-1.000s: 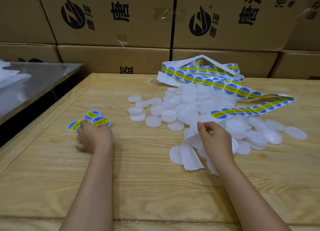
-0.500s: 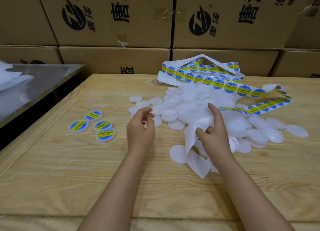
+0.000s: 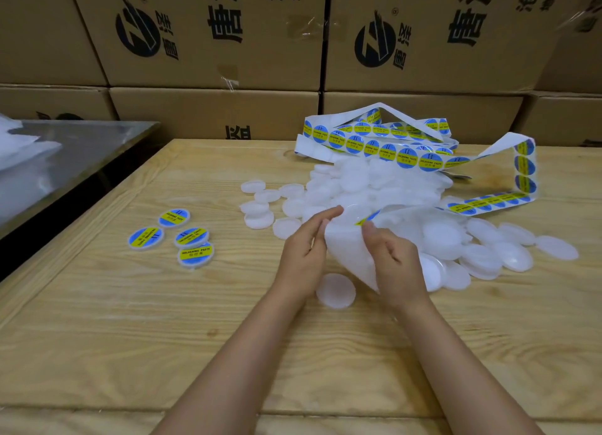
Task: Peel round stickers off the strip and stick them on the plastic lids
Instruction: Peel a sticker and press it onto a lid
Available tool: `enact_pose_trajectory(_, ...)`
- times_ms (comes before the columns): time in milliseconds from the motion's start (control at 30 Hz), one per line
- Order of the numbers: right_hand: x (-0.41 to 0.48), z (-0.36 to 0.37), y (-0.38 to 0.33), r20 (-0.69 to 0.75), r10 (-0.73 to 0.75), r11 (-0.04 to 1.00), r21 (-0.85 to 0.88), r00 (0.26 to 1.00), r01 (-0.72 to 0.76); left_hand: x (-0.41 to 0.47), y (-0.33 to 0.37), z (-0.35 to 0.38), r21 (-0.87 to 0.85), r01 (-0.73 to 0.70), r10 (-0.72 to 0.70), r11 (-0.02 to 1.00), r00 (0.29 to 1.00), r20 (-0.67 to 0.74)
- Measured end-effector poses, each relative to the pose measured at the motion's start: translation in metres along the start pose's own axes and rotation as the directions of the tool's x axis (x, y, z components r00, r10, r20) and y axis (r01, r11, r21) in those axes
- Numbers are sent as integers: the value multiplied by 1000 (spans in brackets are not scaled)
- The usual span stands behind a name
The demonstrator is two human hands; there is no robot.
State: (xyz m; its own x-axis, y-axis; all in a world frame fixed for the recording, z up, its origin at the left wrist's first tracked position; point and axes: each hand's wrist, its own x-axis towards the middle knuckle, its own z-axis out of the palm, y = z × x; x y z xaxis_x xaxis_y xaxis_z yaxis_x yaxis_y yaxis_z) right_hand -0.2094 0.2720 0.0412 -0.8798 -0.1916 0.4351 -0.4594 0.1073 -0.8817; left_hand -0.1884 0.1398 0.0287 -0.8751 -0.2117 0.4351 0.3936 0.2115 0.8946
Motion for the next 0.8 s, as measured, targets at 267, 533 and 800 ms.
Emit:
enact_pose_trajectory(267, 2, -3, 3, -15, 26, 988, -149, 1000, -28, 1, 7, 0, -164, 103, -100, 981, 995, 22)
enact_pose_trajectory(533, -3, 0, 8, 131, -117, 925, -347, 985, 156, 0, -1, 3, 84, 18, -17, 996, 1000, -5)
enact_pose_trajectory(800, -1, -3, 9, 296, -100, 884, -411, 950, 222, 1, -1, -7, -25, 183, -181, 983, 981, 74)
